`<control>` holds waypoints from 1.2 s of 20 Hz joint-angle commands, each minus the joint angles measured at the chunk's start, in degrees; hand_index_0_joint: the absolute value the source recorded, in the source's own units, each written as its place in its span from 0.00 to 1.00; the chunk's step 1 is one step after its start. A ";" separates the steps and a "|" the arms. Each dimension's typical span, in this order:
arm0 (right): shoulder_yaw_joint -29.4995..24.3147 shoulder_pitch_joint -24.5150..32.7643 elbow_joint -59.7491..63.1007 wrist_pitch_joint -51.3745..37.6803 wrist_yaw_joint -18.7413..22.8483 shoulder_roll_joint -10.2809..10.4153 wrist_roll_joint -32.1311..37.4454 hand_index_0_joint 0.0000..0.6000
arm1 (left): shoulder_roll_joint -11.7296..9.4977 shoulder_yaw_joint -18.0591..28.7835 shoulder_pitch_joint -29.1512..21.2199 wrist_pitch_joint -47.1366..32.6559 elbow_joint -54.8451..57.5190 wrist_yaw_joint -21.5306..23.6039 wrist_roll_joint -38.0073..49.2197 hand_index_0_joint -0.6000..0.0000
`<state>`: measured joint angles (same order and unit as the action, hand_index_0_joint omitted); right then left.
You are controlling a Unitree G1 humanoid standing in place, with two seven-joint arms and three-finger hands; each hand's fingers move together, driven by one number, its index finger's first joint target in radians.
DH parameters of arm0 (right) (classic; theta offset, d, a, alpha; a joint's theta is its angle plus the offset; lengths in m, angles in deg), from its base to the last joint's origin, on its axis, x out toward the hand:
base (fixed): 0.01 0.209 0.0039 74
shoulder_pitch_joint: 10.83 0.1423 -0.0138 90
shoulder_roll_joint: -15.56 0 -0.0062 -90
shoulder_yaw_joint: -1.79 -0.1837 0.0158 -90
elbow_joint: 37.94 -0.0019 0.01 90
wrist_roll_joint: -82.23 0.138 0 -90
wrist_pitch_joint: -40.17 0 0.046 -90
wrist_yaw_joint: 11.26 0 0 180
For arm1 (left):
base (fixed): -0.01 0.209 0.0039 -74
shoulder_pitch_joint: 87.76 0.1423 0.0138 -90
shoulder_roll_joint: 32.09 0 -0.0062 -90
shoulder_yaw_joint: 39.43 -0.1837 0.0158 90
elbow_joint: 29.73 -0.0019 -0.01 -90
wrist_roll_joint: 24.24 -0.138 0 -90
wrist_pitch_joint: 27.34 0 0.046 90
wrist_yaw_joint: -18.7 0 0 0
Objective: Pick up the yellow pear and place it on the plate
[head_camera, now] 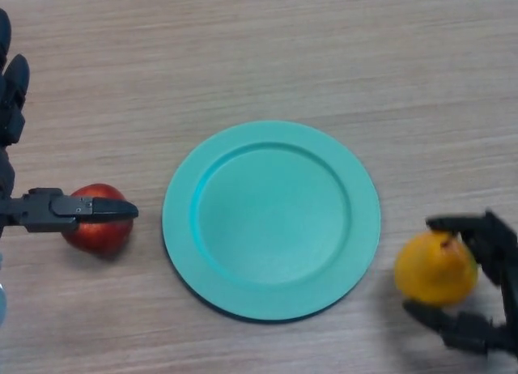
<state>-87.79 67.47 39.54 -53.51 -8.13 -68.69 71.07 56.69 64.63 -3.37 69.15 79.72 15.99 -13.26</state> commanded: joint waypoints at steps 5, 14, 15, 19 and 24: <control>1.35 13.37 -4.78 -3.27 -3.38 -1.34 1.88 1.00 | -2.32 3.50 -0.66 -6.88 5.84 2.13 2.06 1.00; 16.64 25.31 8.27 -4.16 3.67 -0.63 7.91 1.00 | -2.17 4.27 0.46 -6.21 7.63 0.37 2.74 1.00; 18.75 27.04 11.75 -5.53 5.76 -0.63 8.50 1.00 | -2.16 4.43 0.70 -5.75 7.88 -0.01 3.09 1.00; 23.20 30.14 21.93 -10.39 9.99 -0.63 10.82 1.00 | -2.14 5.42 1.38 -4.40 8.99 -0.78 5.12 1.00; 25.32 29.74 26.02 -9.62 7.14 -0.63 13.22 1.00 | -1.72 6.04 2.21 -5.53 9.28 0.03 5.09 1.00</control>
<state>-60.81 94.94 68.52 -56.39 -1.76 -69.20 82.50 57.03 65.34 0.17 69.75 85.49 15.50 -8.42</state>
